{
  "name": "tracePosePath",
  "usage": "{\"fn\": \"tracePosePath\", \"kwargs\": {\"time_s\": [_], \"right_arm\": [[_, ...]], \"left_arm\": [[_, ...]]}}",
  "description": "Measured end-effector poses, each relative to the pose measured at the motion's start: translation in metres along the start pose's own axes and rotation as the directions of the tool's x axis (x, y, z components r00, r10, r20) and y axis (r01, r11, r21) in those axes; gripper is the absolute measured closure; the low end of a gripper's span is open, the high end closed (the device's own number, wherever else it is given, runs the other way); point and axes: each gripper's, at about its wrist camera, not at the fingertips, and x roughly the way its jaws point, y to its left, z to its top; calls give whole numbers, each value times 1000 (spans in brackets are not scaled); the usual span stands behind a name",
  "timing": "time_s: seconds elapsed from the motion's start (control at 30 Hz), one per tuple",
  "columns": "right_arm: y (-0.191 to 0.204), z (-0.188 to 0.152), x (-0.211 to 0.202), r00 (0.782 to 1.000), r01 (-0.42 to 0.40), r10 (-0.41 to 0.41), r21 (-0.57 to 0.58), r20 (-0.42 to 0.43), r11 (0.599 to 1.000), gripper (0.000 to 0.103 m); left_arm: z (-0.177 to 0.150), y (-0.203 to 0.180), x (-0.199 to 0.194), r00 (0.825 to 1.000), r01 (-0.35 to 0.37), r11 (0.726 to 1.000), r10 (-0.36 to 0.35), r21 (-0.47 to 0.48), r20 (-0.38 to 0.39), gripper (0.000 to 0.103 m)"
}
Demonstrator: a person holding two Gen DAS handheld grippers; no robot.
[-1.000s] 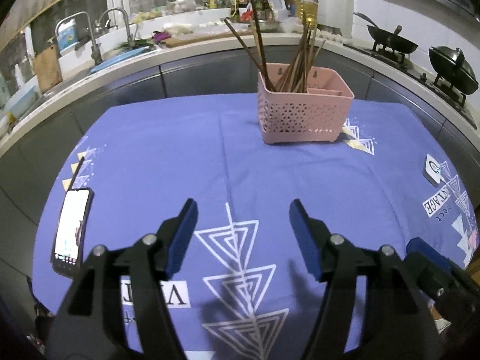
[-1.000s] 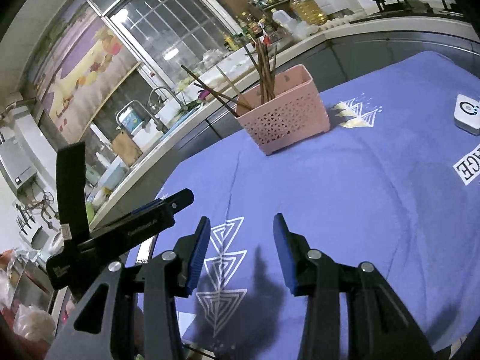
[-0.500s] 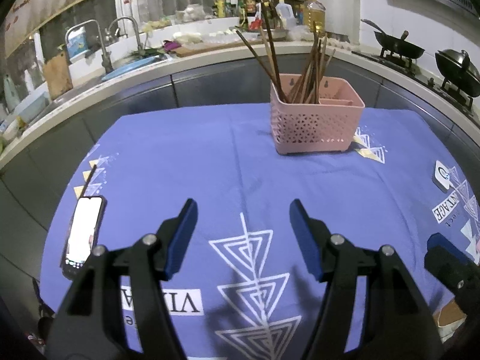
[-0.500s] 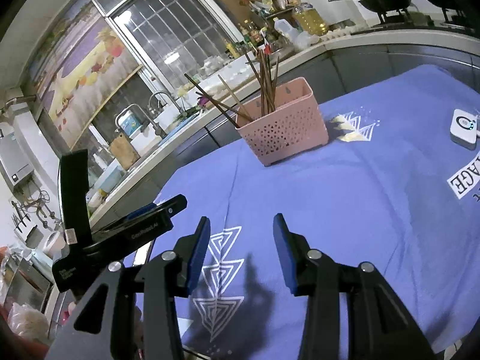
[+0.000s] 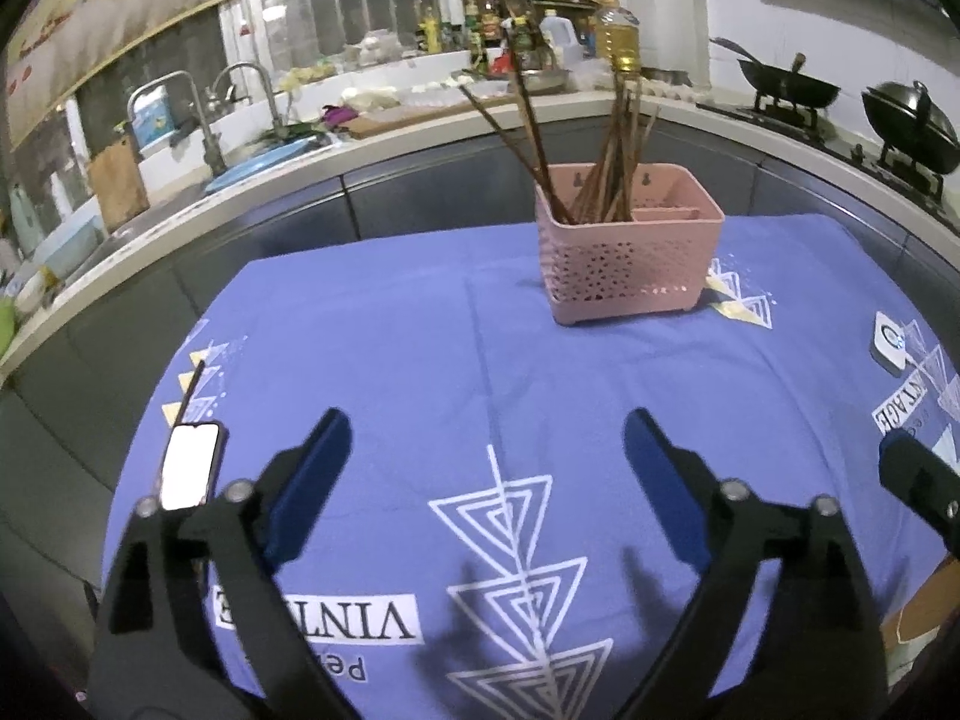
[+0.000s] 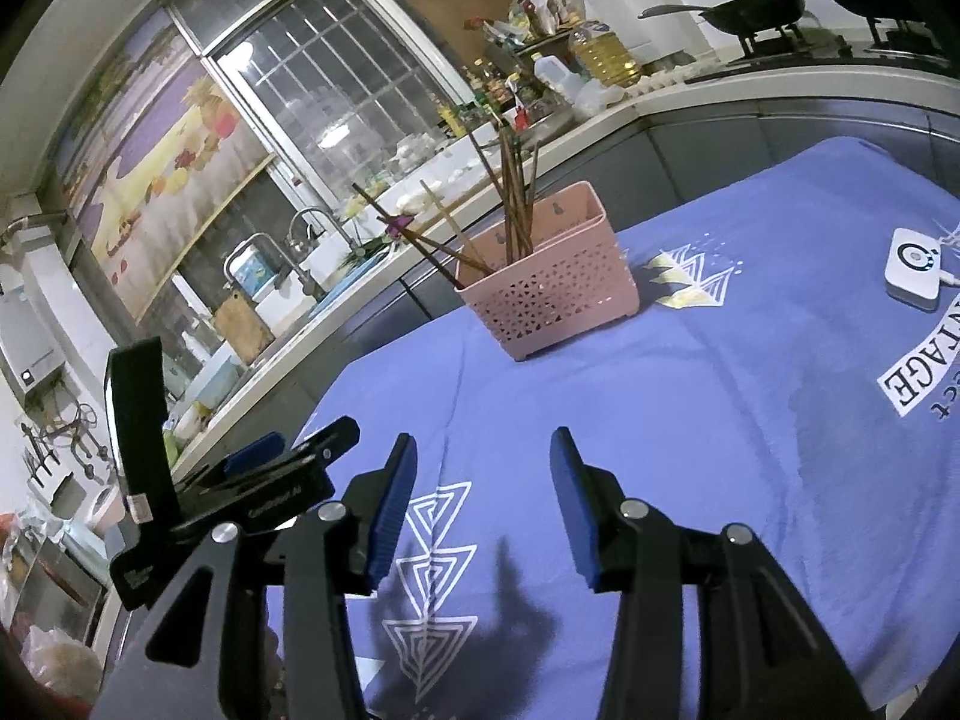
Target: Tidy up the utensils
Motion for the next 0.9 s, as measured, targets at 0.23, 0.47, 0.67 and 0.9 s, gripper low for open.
{"fn": "tracePosePath", "kwargs": {"time_s": [0.23,0.47,0.67,0.9], "right_arm": [[-5,3,0,1000,-2,2,13,3,1000,54],[-6,5,-2,1000,-4,4,12,7,1000,52],[-5,6,-4,1000,-8,8,10,9,1000,52],[3,13,-9,999,-22,22,-7,25,1000,51]], "left_arm": [[1,-12,-3,1000,18,999,-17,32,-20,6],[1,-17,-3,1000,-13,999,14,38,-25,6],[2,-17,-7,999,-35,998,36,43,-5,6],[3,-14,-10,998,-57,998,57,36,20,6]]}}
